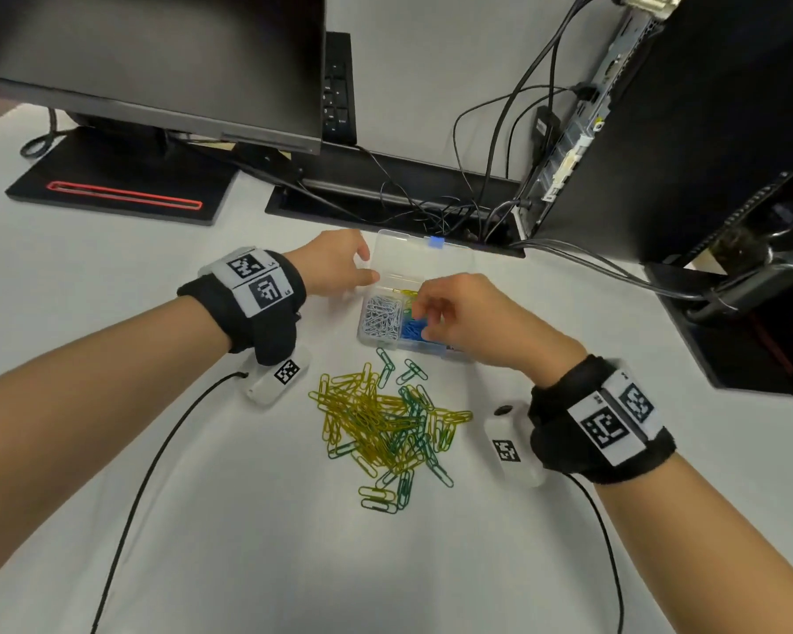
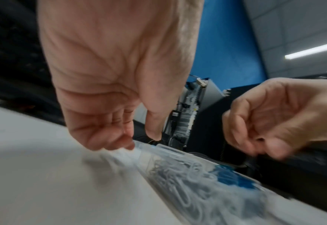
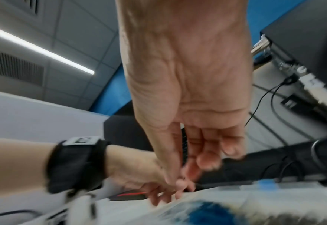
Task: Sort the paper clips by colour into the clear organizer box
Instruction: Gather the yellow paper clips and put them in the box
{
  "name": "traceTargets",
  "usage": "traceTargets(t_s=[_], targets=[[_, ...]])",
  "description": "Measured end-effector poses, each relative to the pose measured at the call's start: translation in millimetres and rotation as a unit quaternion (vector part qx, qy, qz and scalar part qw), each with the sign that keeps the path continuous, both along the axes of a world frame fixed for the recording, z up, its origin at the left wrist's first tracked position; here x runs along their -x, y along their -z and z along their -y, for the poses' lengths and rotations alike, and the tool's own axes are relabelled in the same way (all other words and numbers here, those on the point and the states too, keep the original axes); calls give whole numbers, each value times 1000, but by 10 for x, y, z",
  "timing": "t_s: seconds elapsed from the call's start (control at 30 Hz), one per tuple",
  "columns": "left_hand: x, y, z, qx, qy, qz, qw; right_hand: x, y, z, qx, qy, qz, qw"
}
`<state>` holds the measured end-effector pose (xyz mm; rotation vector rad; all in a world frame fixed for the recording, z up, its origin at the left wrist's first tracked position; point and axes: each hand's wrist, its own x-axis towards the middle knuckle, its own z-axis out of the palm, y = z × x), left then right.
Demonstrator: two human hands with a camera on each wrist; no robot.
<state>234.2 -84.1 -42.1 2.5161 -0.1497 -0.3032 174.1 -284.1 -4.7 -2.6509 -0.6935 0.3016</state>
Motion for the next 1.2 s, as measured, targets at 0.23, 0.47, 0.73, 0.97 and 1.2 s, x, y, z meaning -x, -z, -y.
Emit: traceTargets(t_s=[0.23, 0.47, 0.73, 0.97, 1.2], targets=[[539, -265, -10, -135, 182, 204, 952, 354, 293, -88, 168, -21, 2, 986], [797, -204, 26, -173, 272, 164, 933, 283, 340, -71, 167, -11, 12, 986], [846, -163, 252, -251, 272, 151, 917, 270, 340, -190, 170, -43, -22, 984], [851, -109, 354, -280, 279, 127, 910, 283, 353, -64, 164, -46, -101, 980], [828, -12, 340, -233, 254, 87, 935, 153, 81, 52, 44, 36, -79, 995]])
